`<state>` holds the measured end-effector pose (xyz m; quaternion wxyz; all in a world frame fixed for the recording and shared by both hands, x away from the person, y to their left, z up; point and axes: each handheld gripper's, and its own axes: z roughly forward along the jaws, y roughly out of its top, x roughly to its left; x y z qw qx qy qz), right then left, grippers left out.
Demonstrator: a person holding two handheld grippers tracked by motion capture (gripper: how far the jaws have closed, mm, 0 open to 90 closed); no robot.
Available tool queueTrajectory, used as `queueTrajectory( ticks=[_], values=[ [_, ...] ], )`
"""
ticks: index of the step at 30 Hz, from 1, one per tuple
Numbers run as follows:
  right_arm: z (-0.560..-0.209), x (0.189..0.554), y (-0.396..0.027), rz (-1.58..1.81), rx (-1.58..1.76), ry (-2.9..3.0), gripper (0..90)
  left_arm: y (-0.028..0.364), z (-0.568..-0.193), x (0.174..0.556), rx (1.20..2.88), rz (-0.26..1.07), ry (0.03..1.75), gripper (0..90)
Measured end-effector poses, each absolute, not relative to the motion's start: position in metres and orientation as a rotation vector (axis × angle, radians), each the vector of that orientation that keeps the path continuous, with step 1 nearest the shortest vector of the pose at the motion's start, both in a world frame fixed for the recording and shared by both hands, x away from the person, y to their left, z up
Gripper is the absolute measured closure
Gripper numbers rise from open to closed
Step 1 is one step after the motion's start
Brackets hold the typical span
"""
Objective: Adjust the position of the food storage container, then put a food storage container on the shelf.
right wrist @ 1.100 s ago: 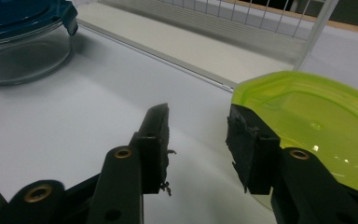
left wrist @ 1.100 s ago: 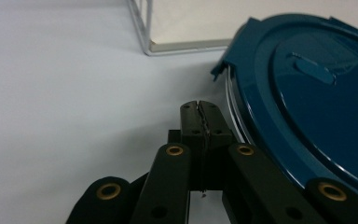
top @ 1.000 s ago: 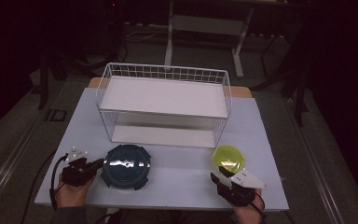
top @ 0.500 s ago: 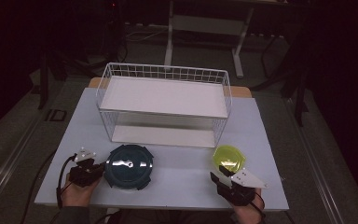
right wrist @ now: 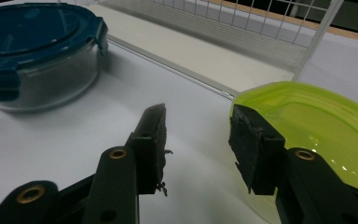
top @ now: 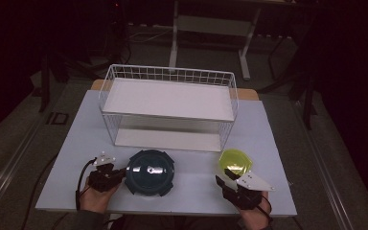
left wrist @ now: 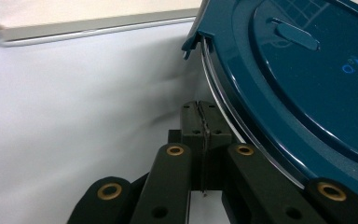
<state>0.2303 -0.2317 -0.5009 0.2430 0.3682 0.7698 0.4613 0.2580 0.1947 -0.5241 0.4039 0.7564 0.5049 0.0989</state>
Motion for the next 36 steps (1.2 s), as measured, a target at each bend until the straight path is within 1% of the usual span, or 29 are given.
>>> queueTrajectory(
  ticks=[8,15,19,22,25,28,36],
  values=[
    [-0.499,0.236,-0.225,1.255,0.996,2.128,55.3,0.179,-0.526,0.257,1.911,0.205,1.251,90.0],
    [-0.494,0.244,-0.216,1.262,1.001,2.173,55.3,0.179,-0.529,0.26,1.913,0.183,1.229,89.2],
    [-0.491,0.25,-0.21,1.271,1.018,2.201,55.3,0.187,-0.526,0.26,1.883,0.221,1.265,82.7],
    [-0.489,0.256,-0.208,1.283,1.031,2.236,55.9,0.196,-0.522,0.26,1.856,0.219,1.271,77.6],
    [-0.486,0.263,-0.206,1.315,1.06,2.283,56.5,0.202,-0.519,0.26,1.826,0.19,1.273,72.6],
    [-0.484,0.269,-0.201,1.32,1.069,2.34,57.1,0.205,-0.515,0.259,1.833,0.181,1.243,67.0],
    [-0.48,0.278,-0.181,1.364,1.088,2.475,63.4,0.213,-0.504,0.259,1.765,0.112,1.218,59.4]
  ],
)
